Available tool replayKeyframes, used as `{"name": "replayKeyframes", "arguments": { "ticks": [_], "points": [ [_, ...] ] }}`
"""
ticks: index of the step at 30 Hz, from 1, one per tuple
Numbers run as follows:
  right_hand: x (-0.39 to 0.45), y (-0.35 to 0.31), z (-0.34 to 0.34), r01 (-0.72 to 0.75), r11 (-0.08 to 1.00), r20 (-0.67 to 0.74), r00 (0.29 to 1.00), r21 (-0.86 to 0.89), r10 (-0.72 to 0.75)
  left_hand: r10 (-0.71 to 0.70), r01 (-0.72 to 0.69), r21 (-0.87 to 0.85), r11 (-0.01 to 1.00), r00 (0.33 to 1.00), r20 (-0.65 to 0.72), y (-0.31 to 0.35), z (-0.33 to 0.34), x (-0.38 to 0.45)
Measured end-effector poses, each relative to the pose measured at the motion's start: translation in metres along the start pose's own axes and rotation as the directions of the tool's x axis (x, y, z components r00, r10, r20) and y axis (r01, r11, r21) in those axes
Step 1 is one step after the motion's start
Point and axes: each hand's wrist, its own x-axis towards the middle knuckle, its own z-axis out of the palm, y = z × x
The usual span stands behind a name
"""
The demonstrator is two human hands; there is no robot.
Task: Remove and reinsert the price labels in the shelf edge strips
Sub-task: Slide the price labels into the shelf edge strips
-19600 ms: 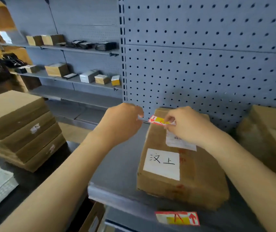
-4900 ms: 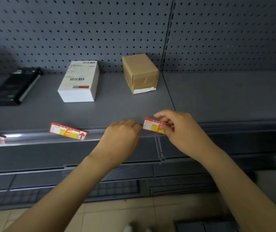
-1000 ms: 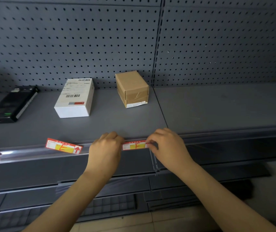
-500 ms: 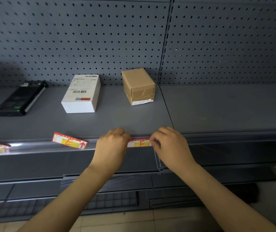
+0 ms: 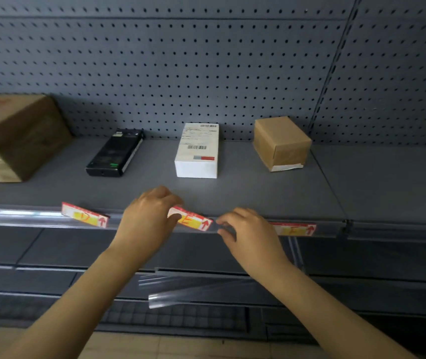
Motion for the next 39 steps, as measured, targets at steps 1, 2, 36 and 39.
{"name": "replayKeyframes", "arguments": {
  "ticks": [1,2,36,39],
  "points": [
    [0.003,-0.007,0.006,-0.028,1.000,-0.012,1.000,0.000,0.028,0.018,-0.017,-0.019,1.000,1.000,0.012,-0.008,-0.002,0.001],
    [0.006,-0.014,0.011,-0.057,0.998,-0.024,0.998,-0.001,0.057,0.037,-0.035,-0.047,0.998,0.999,0.023,-0.015,-0.004,0.001],
    [0.023,-0.034,0.039,-0.072,0.945,0.014,0.997,-0.318,0.081,0.169,-0.162,-0.109,0.981,0.984,0.060,-0.039,0.027,-0.002],
    [0.023,-0.034,0.037,-0.070,0.952,0.007,0.997,-0.296,0.076,0.168,-0.162,-0.107,0.981,0.984,0.053,-0.038,0.027,-0.002]
  ]
}}
